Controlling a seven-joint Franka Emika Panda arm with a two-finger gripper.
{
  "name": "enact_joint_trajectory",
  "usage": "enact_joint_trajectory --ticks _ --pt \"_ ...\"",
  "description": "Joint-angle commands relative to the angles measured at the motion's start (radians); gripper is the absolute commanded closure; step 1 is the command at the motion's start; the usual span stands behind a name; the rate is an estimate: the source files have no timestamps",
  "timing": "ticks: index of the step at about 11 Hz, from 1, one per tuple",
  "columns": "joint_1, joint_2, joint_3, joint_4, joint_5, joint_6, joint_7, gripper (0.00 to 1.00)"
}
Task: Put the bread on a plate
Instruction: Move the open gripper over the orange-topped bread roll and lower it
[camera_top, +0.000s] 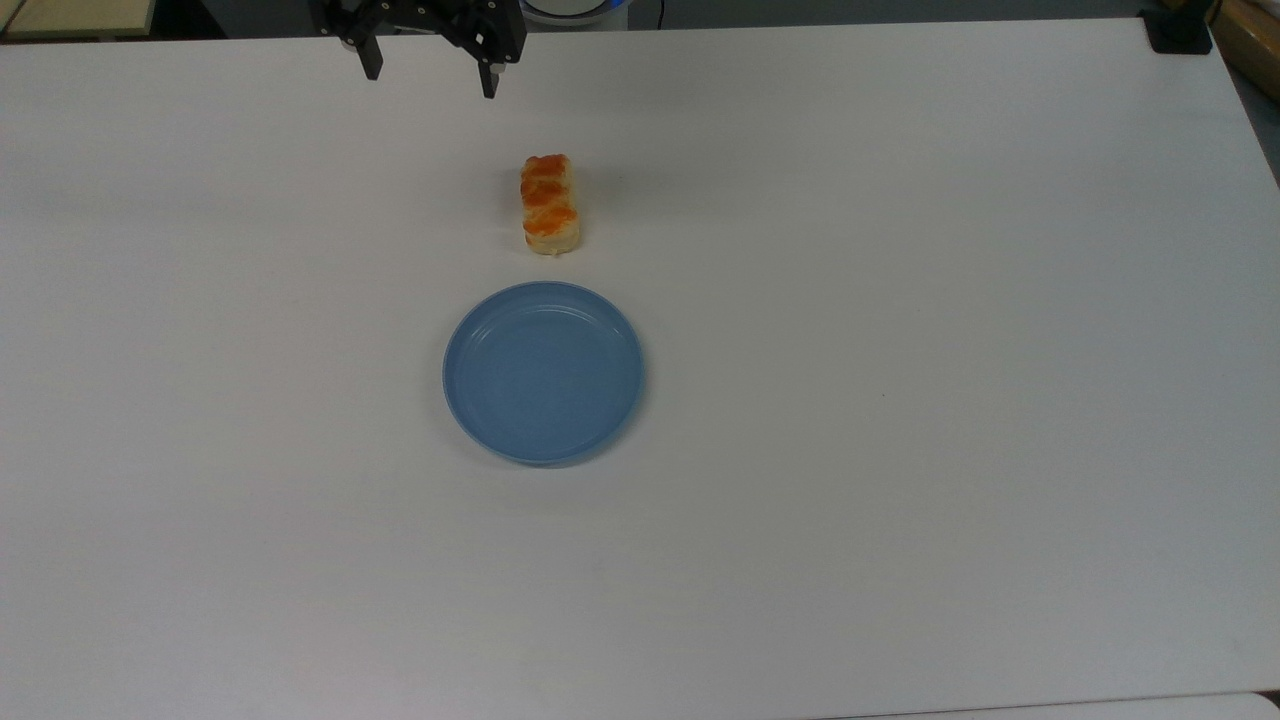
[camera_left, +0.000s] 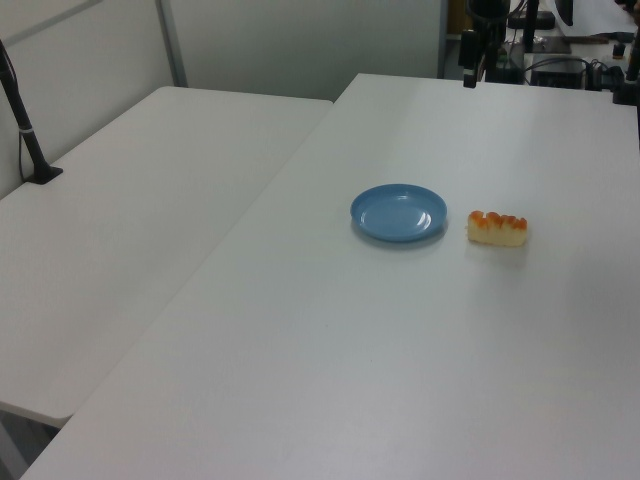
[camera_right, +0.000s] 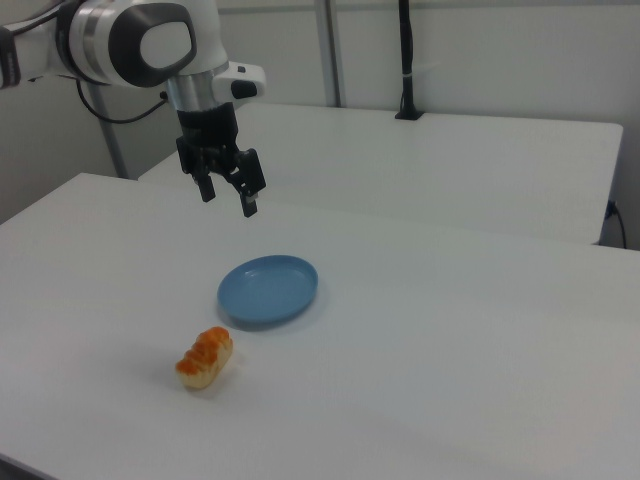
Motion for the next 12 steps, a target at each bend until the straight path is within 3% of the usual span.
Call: enact_joint_trajectory --ticks 1,12 --pt "0.001 -0.015 0.001 0.002 0.001 -0.034 0.014 0.00" --pt "0.008 -0.015 0.002 -0.006 0.001 -0.092 -0.005 0.00"
